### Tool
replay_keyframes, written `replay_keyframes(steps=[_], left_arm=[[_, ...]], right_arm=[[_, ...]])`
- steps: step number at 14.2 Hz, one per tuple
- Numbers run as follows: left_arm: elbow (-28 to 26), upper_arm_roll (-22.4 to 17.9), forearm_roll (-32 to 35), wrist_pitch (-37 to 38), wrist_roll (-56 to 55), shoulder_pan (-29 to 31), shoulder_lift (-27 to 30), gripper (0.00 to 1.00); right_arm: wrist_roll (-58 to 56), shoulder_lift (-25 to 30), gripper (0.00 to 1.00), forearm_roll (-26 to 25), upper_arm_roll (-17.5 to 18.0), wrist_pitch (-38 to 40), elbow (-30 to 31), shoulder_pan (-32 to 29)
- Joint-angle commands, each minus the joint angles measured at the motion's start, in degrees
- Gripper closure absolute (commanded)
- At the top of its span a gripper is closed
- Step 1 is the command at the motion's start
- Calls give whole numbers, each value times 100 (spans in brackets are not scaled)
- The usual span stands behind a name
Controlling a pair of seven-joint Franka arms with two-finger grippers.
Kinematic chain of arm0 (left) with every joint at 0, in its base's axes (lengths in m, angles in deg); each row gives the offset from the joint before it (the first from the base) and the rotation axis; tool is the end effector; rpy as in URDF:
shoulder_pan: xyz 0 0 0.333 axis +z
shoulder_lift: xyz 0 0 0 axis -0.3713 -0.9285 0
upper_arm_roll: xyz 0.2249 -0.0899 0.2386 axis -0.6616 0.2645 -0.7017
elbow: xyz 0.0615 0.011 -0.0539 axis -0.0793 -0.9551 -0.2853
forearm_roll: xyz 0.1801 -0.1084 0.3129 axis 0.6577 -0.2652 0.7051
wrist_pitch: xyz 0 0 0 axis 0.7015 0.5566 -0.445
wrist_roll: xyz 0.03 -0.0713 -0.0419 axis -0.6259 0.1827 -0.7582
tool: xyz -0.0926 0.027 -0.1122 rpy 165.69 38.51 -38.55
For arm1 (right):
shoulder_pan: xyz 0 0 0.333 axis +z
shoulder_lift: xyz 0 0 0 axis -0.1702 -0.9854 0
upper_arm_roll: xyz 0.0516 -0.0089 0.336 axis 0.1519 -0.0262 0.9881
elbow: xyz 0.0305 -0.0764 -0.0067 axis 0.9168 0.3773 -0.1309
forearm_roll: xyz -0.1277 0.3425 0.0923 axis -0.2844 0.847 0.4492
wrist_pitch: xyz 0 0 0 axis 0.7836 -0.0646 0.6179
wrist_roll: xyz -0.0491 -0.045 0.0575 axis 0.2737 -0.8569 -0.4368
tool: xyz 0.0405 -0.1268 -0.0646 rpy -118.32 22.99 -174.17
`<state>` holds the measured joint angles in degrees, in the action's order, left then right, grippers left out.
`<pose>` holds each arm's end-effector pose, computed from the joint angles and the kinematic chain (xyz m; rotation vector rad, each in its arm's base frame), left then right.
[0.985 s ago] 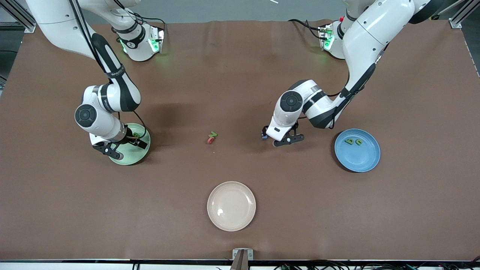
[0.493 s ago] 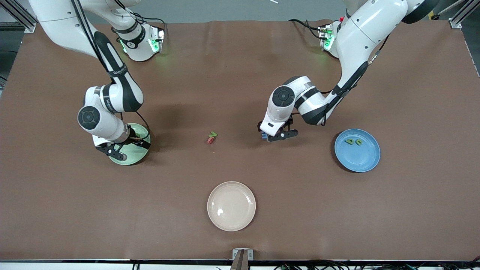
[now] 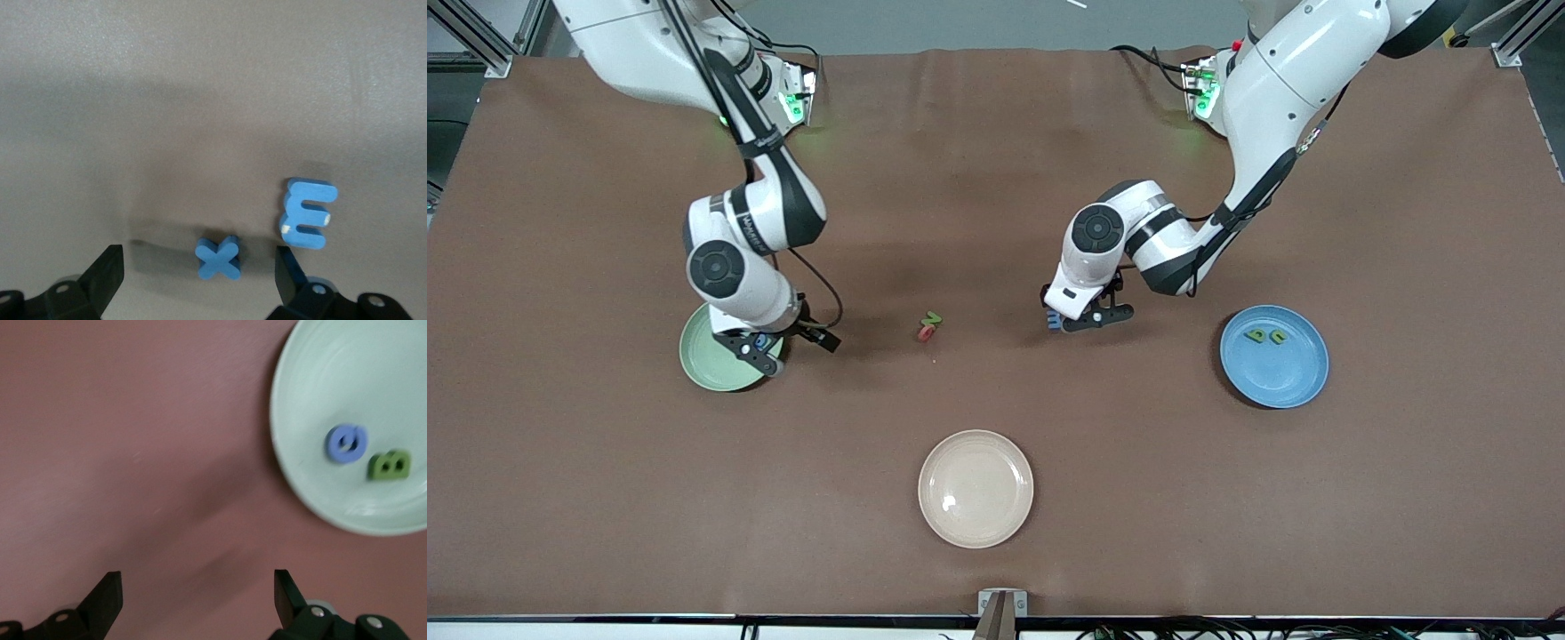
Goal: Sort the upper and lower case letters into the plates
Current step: 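Grasp the blue x with the left gripper while the right gripper reaches the Q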
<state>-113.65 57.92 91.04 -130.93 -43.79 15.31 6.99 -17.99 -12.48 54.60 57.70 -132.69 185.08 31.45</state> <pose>0.4607 -0.3749 0.1574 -3.0766 -0.3052 0.1433 0.5406 0.2120 0.2431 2.9649 -0.9312 -0.1297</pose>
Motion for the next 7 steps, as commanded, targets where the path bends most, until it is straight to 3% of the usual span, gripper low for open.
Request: replay_keyframes(steps=[1, 7], left_arm=[[15, -12, 205, 44, -109, -28, -49, 1], [24, -12, 205, 44, -276, -37, -32, 14]], right_arm=[[627, -1, 0, 75, -44, 99, -182, 365], [1006, -142, 0, 75, -44, 90, -358, 612]])
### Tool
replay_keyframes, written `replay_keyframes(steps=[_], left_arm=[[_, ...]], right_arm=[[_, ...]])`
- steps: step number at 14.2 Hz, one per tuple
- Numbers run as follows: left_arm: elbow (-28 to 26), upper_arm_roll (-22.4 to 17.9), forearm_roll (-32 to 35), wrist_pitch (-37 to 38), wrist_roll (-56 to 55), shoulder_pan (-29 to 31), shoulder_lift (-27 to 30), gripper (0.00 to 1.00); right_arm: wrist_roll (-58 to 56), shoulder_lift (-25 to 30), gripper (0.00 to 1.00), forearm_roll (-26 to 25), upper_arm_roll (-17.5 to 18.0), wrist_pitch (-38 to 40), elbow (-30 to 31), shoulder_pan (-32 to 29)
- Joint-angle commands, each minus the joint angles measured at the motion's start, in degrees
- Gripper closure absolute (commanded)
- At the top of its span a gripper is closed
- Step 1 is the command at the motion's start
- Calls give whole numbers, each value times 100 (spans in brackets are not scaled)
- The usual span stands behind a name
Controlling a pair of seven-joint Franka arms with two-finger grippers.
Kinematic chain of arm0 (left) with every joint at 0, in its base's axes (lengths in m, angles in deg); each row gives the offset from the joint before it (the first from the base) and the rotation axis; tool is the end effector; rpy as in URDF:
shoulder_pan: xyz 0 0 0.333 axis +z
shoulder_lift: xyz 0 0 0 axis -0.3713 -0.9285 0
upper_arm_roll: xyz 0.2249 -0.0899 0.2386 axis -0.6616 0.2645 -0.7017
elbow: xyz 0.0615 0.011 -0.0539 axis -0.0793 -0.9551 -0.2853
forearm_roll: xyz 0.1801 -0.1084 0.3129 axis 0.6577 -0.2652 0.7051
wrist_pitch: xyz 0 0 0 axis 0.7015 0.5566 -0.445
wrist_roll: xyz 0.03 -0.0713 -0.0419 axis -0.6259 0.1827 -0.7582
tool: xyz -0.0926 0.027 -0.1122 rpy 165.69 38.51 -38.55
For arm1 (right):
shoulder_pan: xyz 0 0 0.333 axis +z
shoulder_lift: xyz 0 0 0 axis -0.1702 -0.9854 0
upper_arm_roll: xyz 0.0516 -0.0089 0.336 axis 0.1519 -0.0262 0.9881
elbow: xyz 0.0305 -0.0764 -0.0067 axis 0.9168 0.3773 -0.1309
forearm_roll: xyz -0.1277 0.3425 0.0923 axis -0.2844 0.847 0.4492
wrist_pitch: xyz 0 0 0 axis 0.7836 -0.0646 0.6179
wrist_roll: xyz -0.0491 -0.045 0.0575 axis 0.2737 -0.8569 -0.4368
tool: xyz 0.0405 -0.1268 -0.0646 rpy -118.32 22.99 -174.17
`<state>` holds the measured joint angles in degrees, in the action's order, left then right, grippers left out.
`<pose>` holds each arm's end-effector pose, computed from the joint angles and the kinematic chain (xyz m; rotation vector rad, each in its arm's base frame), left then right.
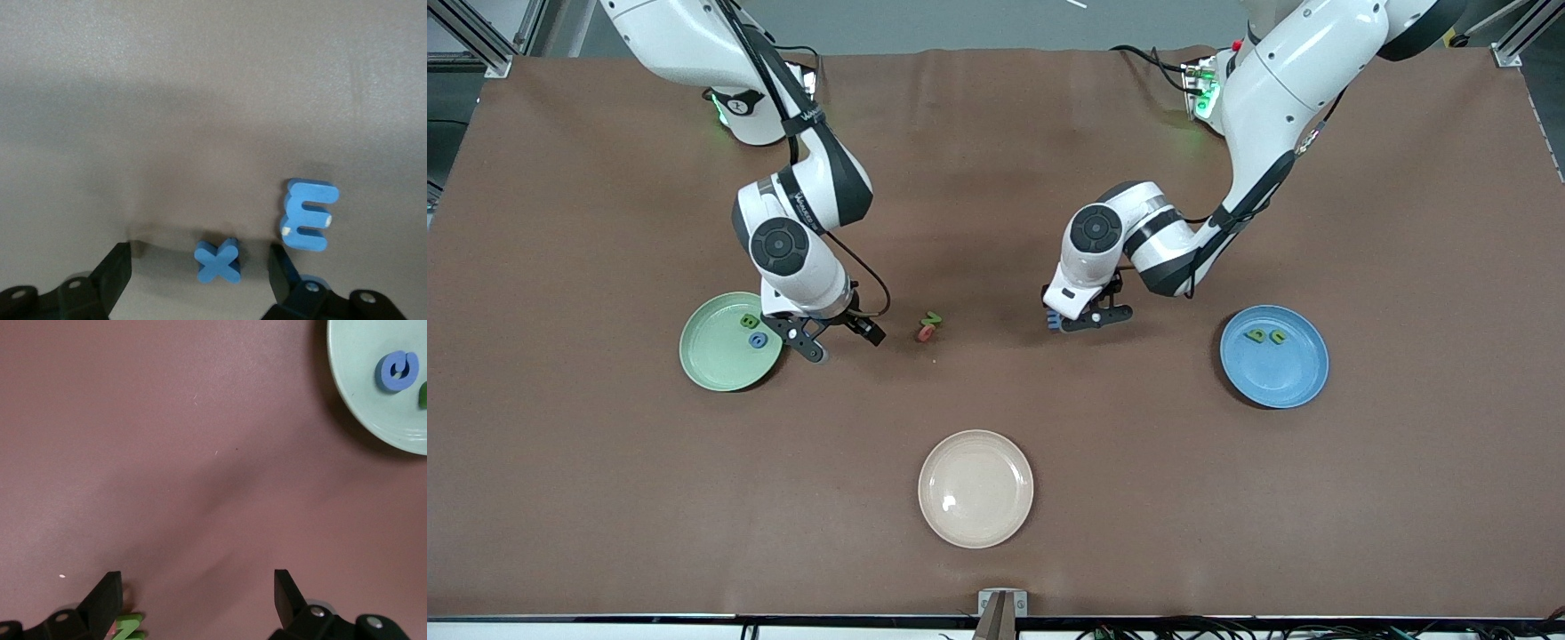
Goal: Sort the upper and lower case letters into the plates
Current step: 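Grasp the blue x with the left gripper while the right gripper reaches the Q, then carry the x to the blue plate while the right gripper grasps the pink Q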
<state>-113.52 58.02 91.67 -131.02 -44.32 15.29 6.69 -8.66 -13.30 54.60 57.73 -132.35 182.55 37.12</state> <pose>0.4605 -0.3760 0.1560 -3.0763 -0.3050 0.1375 0.5295 0.2712 0.2513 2.9418 -1.0264 -0.0970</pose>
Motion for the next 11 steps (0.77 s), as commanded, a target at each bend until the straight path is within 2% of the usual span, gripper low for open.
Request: replay_keyframes(steps=[1, 3, 7, 11], left_arm=[[10, -23, 142, 53, -223, -35, -1, 20], [10, -23, 142, 53, -223, -44, -1, 37], [10, -23, 142, 53, -223, -44, -1, 49], [10, -23, 142, 53, -214, -44, -10, 71]], right_arm=[[83, -69, 0, 83, -47, 39, -123, 46], [109, -77, 0, 83, -47, 47, -141, 81], [250, -139, 0, 83, -47, 38, -202, 142], [259, -165, 0, 162, -47, 56, -290, 169]])
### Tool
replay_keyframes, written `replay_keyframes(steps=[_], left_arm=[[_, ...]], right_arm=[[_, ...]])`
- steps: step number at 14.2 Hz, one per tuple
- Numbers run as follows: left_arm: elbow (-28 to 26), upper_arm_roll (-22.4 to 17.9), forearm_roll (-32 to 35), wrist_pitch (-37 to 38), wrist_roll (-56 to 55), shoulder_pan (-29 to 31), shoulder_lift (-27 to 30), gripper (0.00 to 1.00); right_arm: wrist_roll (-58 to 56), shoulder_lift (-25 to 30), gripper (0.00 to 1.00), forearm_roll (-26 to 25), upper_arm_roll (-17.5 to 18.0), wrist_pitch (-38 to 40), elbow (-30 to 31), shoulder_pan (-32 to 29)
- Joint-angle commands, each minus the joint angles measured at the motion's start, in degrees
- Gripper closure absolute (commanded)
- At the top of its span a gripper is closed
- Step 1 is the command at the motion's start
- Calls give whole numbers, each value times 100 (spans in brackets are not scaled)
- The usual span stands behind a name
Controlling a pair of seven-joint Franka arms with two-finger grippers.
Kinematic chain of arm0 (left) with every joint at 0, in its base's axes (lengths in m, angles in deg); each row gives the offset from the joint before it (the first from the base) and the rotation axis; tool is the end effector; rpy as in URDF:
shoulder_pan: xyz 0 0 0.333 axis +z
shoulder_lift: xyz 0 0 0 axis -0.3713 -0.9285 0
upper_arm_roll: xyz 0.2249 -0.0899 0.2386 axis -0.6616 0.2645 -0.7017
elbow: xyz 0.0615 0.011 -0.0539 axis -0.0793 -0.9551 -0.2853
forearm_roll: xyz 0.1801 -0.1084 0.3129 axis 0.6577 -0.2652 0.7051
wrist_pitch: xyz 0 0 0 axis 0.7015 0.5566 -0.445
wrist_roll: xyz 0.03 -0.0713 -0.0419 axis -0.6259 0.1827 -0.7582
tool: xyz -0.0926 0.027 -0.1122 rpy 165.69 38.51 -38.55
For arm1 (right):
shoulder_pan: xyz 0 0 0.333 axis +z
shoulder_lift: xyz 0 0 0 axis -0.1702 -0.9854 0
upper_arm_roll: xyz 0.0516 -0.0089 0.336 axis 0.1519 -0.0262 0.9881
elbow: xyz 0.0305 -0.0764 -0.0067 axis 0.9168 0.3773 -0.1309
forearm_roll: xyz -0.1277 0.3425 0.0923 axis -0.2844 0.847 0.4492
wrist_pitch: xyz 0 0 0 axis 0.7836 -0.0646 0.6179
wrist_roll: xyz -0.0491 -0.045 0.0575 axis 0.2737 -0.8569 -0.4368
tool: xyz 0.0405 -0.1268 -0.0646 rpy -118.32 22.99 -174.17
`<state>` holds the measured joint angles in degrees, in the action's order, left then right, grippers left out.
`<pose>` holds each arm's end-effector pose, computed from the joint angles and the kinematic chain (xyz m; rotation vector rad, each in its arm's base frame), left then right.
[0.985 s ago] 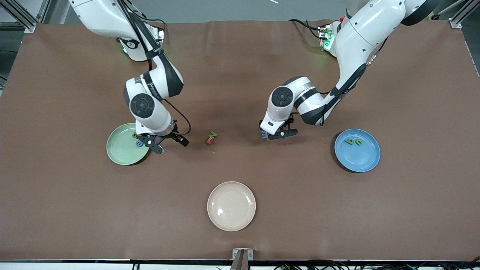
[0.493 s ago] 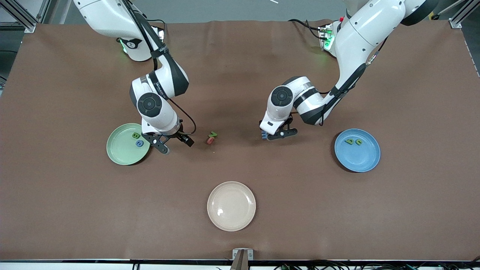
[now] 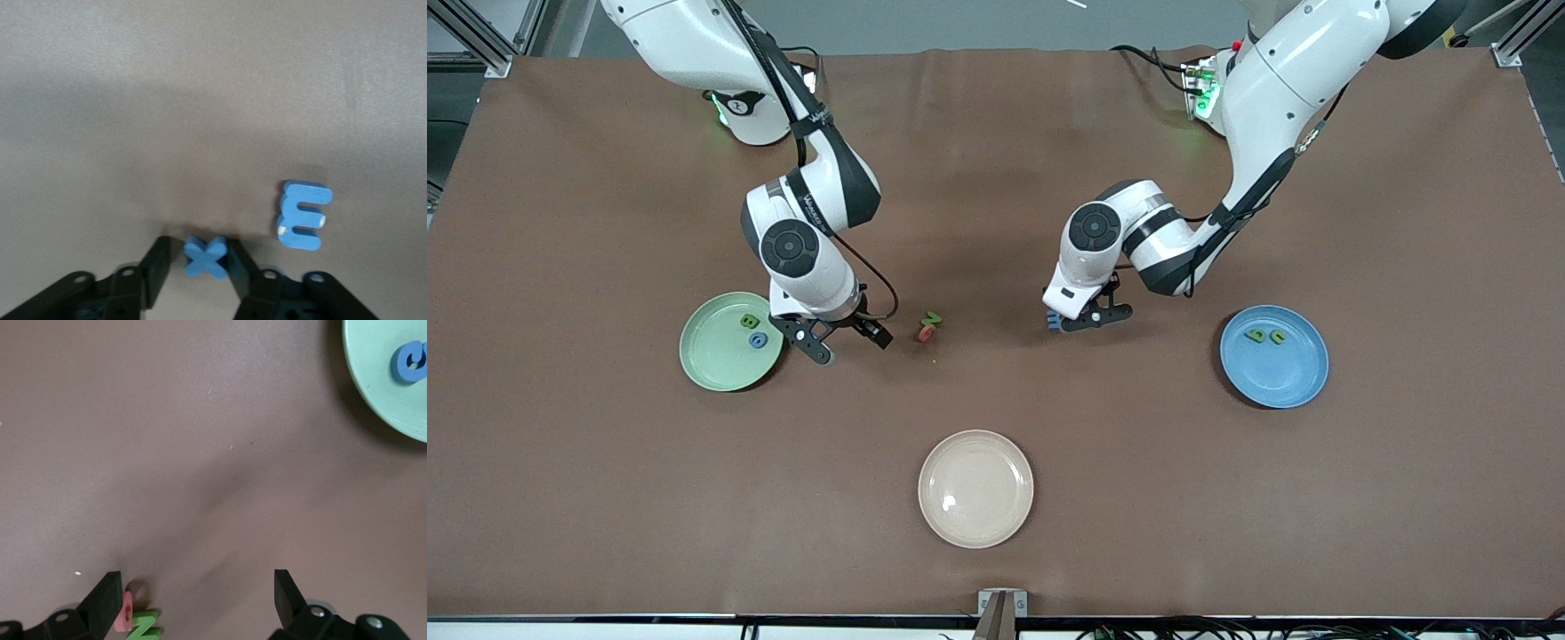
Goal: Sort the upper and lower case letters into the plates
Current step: 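Carry the x to the blue plate while the right gripper grasps the pink Q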
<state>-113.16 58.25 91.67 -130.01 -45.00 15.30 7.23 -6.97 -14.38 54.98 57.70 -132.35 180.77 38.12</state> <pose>0.4621 -0.3766 0.1621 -3.0668 -0.3205 0.1280 0.5333 0.2850 0.2522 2.9432 -1.0550 -0.0884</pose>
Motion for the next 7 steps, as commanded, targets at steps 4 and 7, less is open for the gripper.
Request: replay_keyframes(steps=[4, 7], left_arm=[[-17, -46, 142, -49, -23, -37, -55, 83], [-8, -46, 142, -49, -14, -11, 6, 88]], right_arm=[[98, -75, 0, 239, -43, 56, -130, 147], [203, -101, 0, 248, -43, 13, -130, 156]])
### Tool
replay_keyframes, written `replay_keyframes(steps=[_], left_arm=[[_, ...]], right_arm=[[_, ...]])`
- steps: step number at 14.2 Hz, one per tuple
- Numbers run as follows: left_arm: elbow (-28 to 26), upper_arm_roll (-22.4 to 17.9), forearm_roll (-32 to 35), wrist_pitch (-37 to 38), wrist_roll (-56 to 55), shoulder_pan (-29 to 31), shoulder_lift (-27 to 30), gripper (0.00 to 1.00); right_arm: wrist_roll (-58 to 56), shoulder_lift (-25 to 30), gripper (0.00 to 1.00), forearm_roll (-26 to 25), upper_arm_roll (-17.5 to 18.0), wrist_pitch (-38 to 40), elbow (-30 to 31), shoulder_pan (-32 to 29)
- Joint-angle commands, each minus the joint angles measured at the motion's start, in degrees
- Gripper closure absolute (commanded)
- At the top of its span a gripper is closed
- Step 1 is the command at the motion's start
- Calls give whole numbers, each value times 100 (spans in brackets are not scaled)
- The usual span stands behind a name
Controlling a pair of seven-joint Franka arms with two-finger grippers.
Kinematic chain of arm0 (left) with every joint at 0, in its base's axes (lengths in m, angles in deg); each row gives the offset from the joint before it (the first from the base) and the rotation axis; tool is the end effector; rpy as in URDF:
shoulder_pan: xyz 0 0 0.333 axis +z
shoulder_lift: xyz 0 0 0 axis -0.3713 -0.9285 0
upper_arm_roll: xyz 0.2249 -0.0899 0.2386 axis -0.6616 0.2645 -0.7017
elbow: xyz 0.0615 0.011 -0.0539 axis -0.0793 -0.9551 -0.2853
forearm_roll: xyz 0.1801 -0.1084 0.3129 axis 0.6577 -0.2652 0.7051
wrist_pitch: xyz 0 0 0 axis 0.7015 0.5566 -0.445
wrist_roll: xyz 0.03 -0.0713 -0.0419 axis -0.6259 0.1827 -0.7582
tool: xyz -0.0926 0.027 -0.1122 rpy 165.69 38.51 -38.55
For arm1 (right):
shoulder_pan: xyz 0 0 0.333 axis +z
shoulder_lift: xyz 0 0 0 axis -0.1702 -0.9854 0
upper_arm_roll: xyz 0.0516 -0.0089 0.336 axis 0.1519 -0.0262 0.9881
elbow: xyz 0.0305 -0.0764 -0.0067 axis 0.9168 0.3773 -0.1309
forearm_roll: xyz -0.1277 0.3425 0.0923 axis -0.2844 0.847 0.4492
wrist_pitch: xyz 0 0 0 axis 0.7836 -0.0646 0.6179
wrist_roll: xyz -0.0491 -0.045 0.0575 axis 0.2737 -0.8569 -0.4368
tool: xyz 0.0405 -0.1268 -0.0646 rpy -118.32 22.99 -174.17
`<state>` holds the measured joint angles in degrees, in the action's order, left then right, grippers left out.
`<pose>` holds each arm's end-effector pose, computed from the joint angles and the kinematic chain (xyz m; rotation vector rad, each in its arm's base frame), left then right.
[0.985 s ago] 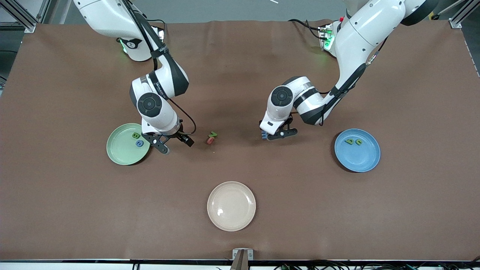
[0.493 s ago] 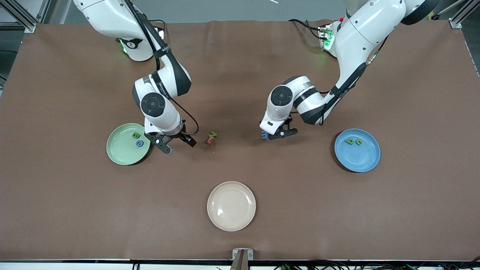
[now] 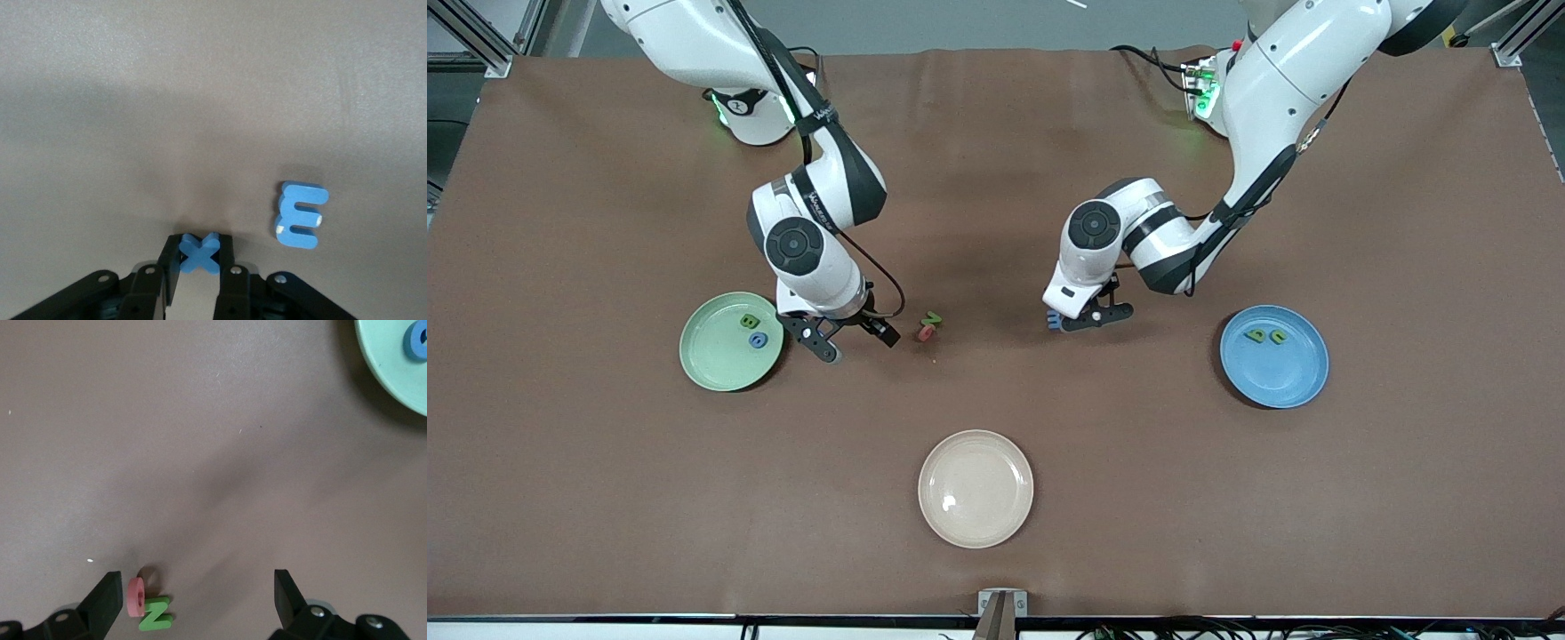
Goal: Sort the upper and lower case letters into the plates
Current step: 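Carry the x to the blue plate while the right gripper grasps the pink Q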
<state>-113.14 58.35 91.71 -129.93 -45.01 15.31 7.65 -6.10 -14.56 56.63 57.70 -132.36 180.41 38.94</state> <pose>0.4629 -0.3773 0.1662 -3.0688 -0.3186 0.1172 0.5304 0.2948 0.2528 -2.9427 1.0899 0.1086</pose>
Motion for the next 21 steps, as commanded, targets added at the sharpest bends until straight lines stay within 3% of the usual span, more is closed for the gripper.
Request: replay_keyframes(steps=[1, 4, 6, 13, 16, 21], left_arm=[[-10, -47, 147, -39, 21, 42, 43, 88], [-1, -12, 129, 590, 504, 165, 420, 88], [-62, 206, 59, 988, 1038, 576, 684, 88], [-984, 1894, 67, 1165, 3261, 3730, 1247, 87], [-1038, 1904, 356, 1165, 3458, 3918, 1204, 87], [-994, 1886, 735, 1060, 4212, 4585, 1107, 87]], right_arm=[[125, -118, 0, 92, -44, -22, -94, 135], [160, -346, 0, 118, -52, -180, -295, 249], [230, -522, 0, 109, -61, -216, -462, 433], [319, -847, 6, 21, -70, -611, -498, 610], [310, -918, 25, -5, -70, -664, -507, 654], [345, -962, 69, 4, -70, -725, -498, 689]])
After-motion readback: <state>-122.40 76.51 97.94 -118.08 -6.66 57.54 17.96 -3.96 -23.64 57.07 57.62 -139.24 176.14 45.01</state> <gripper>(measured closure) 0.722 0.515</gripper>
